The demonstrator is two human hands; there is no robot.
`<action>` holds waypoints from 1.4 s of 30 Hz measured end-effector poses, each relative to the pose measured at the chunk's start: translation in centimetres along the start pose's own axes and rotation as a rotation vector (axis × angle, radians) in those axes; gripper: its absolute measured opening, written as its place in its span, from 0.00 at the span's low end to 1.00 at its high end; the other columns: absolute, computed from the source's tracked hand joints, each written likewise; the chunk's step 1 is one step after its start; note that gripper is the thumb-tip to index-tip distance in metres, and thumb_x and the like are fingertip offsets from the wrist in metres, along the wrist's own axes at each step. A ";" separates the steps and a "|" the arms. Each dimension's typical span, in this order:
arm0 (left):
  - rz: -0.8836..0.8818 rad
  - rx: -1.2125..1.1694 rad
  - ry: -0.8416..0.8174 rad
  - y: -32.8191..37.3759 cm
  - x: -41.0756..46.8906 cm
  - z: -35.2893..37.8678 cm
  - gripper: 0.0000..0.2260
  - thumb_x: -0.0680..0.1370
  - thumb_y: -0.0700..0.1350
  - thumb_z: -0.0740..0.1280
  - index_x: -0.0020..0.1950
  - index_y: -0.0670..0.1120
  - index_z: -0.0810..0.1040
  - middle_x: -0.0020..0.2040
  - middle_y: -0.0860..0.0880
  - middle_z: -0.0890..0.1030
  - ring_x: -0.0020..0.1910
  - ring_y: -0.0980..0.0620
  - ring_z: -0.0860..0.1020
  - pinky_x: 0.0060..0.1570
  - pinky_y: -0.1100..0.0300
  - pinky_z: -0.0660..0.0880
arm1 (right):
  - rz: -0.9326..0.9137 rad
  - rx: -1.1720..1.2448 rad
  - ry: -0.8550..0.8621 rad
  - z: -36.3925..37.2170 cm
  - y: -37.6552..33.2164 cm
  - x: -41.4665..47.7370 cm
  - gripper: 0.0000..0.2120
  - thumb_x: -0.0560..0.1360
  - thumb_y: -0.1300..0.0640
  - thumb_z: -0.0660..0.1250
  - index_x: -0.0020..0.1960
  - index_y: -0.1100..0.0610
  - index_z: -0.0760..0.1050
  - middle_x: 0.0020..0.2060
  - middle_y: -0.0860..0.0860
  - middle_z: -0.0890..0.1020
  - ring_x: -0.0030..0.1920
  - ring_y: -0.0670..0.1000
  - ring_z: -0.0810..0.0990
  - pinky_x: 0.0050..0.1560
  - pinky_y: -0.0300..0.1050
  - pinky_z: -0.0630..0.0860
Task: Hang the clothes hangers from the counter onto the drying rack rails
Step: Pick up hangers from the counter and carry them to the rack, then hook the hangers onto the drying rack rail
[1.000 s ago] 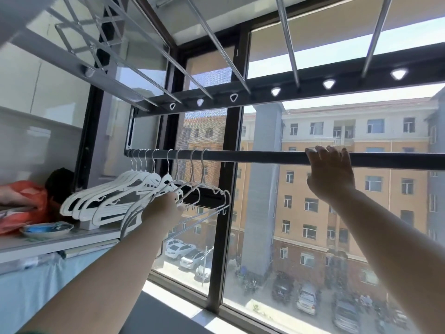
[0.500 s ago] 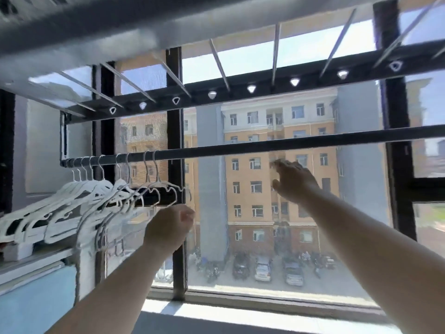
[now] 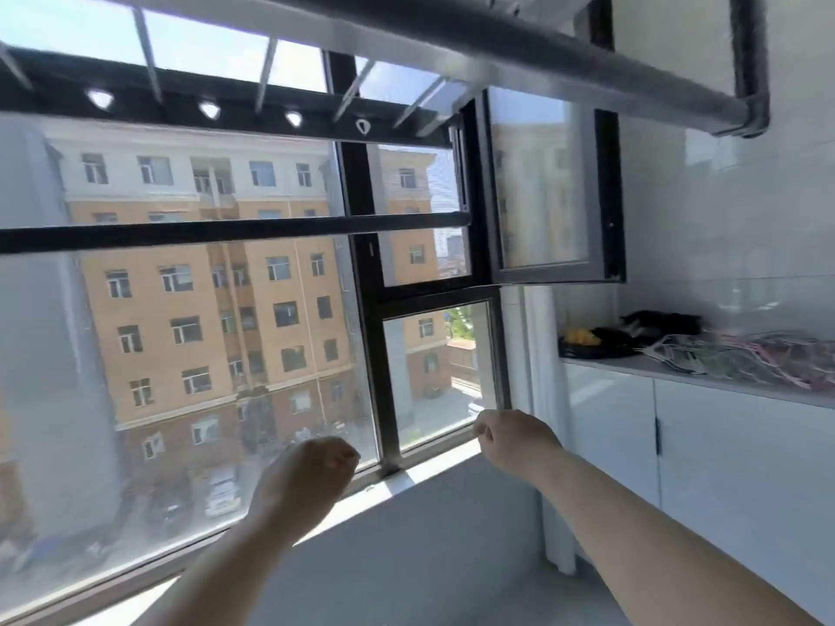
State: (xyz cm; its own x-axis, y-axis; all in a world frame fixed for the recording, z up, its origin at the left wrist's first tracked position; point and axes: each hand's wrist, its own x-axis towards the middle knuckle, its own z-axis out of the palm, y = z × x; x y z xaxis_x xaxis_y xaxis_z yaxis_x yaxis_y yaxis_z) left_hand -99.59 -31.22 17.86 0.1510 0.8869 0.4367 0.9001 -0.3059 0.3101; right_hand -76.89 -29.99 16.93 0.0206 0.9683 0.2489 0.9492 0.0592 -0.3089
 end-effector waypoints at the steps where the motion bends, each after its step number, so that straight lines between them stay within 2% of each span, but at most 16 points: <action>1: 0.031 -0.018 -0.015 2.2 0.6 1.4 0.10 0.78 0.47 0.60 0.49 0.51 0.81 0.50 0.49 0.83 0.51 0.48 0.79 0.48 0.60 0.74 | 0.044 0.001 0.004 -0.5 3.0 -0.2 0.15 0.78 0.59 0.52 0.61 0.55 0.73 0.60 0.53 0.77 0.58 0.56 0.75 0.55 0.44 0.71; 5: 0.157 -0.038 -0.062 11.7 3.2 7.0 0.11 0.79 0.47 0.58 0.51 0.52 0.80 0.52 0.50 0.82 0.51 0.48 0.79 0.44 0.61 0.71 | 0.177 -0.022 0.024 -3.4 14.7 -1.5 0.15 0.78 0.59 0.52 0.60 0.55 0.72 0.59 0.52 0.77 0.58 0.54 0.75 0.51 0.42 0.70; 8: 0.162 -0.187 -0.094 19.9 6.0 12.1 0.10 0.78 0.46 0.60 0.52 0.51 0.80 0.52 0.49 0.82 0.53 0.48 0.79 0.47 0.61 0.73 | 0.270 -0.035 0.051 -5.9 23.9 -2.3 0.14 0.77 0.59 0.53 0.59 0.55 0.73 0.58 0.52 0.77 0.56 0.54 0.75 0.52 0.42 0.71; 11: 0.211 -0.259 -0.219 27.6 8.0 18.1 0.10 0.77 0.44 0.61 0.52 0.51 0.81 0.52 0.51 0.81 0.54 0.49 0.78 0.51 0.60 0.73 | 0.369 -0.075 0.057 -8.1 32.6 -3.9 0.15 0.78 0.59 0.53 0.59 0.55 0.73 0.59 0.51 0.77 0.57 0.54 0.75 0.52 0.42 0.71; 14: 0.251 -0.312 -0.357 33.7 9.9 24.2 0.09 0.76 0.43 0.61 0.42 0.56 0.78 0.44 0.52 0.80 0.48 0.51 0.79 0.47 0.61 0.74 | 0.480 -0.106 0.064 -9.8 40.7 -5.5 0.15 0.78 0.58 0.53 0.61 0.54 0.72 0.60 0.50 0.76 0.58 0.53 0.75 0.51 0.40 0.70; 16: 0.261 -0.317 -0.445 37.3 10.7 27.6 0.08 0.77 0.43 0.59 0.41 0.53 0.74 0.41 0.53 0.78 0.44 0.52 0.77 0.43 0.63 0.71 | 0.560 -0.104 0.061 -10.5 45.5 -6.4 0.14 0.78 0.58 0.54 0.60 0.54 0.73 0.59 0.50 0.77 0.58 0.53 0.75 0.53 0.40 0.70; 19: 0.269 -0.346 -0.506 42.2 12.2 32.0 0.12 0.77 0.45 0.59 0.36 0.57 0.72 0.39 0.55 0.77 0.46 0.52 0.78 0.47 0.63 0.72 | 0.638 -0.092 0.083 -10.7 51.8 -7.0 0.14 0.78 0.59 0.54 0.59 0.54 0.74 0.57 0.50 0.78 0.56 0.52 0.76 0.52 0.40 0.71; 21: 0.265 -0.366 -0.543 45.1 13.5 35.1 0.14 0.77 0.45 0.60 0.33 0.59 0.69 0.40 0.54 0.79 0.47 0.51 0.79 0.49 0.61 0.74 | 0.666 -0.099 0.080 -10.1 55.3 -7.0 0.13 0.78 0.59 0.54 0.58 0.54 0.74 0.57 0.49 0.78 0.55 0.52 0.75 0.50 0.40 0.70; 23: 0.276 -0.349 -0.580 48.0 15.0 38.5 0.14 0.76 0.45 0.59 0.32 0.58 0.70 0.43 0.52 0.81 0.46 0.50 0.79 0.45 0.61 0.74 | 0.690 -0.087 0.065 -9.3 58.6 -6.6 0.12 0.78 0.59 0.54 0.55 0.52 0.74 0.57 0.48 0.78 0.51 0.50 0.74 0.48 0.39 0.68; 25: 0.296 -0.338 -0.603 51.0 16.9 41.7 0.13 0.76 0.45 0.59 0.32 0.58 0.70 0.45 0.51 0.82 0.44 0.49 0.79 0.42 0.62 0.73 | 0.684 -0.075 0.074 -9.0 61.7 -5.2 0.12 0.78 0.59 0.55 0.54 0.52 0.75 0.57 0.48 0.77 0.53 0.50 0.74 0.49 0.39 0.68; 28: 0.348 -0.345 -0.617 55.7 20.6 46.7 0.12 0.76 0.46 0.59 0.34 0.58 0.70 0.46 0.51 0.82 0.47 0.49 0.79 0.42 0.62 0.71 | 0.638 -0.086 0.139 -9.8 66.1 -1.4 0.14 0.78 0.59 0.55 0.60 0.54 0.74 0.58 0.48 0.76 0.60 0.49 0.72 0.53 0.39 0.68; 31: 0.347 -0.328 -0.627 60.4 24.9 50.8 0.10 0.77 0.44 0.57 0.41 0.51 0.76 0.48 0.50 0.81 0.43 0.48 0.75 0.39 0.63 0.68 | 0.639 -0.141 0.168 -10.9 71.2 2.2 0.15 0.79 0.58 0.55 0.63 0.54 0.72 0.62 0.48 0.74 0.64 0.50 0.69 0.58 0.38 0.66; 35: 0.401 -0.277 -0.593 66.2 30.7 55.3 0.10 0.77 0.43 0.56 0.38 0.50 0.71 0.42 0.49 0.77 0.41 0.47 0.73 0.40 0.63 0.67 | 0.765 -0.242 0.142 -11.1 78.3 4.8 0.17 0.79 0.57 0.54 0.67 0.55 0.66 0.66 0.51 0.68 0.67 0.52 0.65 0.61 0.41 0.65; 38: 0.448 -0.266 -0.585 69.9 33.8 58.0 0.10 0.79 0.45 0.57 0.49 0.50 0.77 0.50 0.48 0.80 0.50 0.46 0.78 0.43 0.62 0.69 | 0.822 -0.235 0.146 -10.9 82.6 5.7 0.21 0.80 0.55 0.55 0.71 0.52 0.59 0.68 0.50 0.65 0.69 0.52 0.62 0.64 0.41 0.63; 40: 0.452 -0.256 -0.572 72.0 35.0 59.5 0.12 0.79 0.47 0.57 0.58 0.51 0.76 0.59 0.50 0.79 0.56 0.48 0.77 0.47 0.61 0.71 | 0.813 -0.259 0.157 -11.1 84.9 6.5 0.22 0.80 0.53 0.55 0.73 0.52 0.56 0.71 0.49 0.62 0.70 0.51 0.60 0.67 0.40 0.60; 42: 0.453 -0.283 -0.565 73.8 36.1 61.1 0.13 0.79 0.47 0.57 0.62 0.51 0.74 0.62 0.50 0.76 0.59 0.48 0.75 0.52 0.59 0.71 | 0.784 -0.284 0.168 -11.4 87.1 7.7 0.24 0.80 0.50 0.53 0.74 0.52 0.53 0.74 0.49 0.57 0.73 0.50 0.56 0.70 0.41 0.54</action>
State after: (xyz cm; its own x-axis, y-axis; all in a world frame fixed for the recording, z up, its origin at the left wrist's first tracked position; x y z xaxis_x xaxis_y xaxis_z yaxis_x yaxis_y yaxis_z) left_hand -2.72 -0.62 4.97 0.7327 0.6733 0.0994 0.5741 -0.6899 0.4410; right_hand 9.50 -20.12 2.38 0.7302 0.6536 0.1992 0.6833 -0.6985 -0.2127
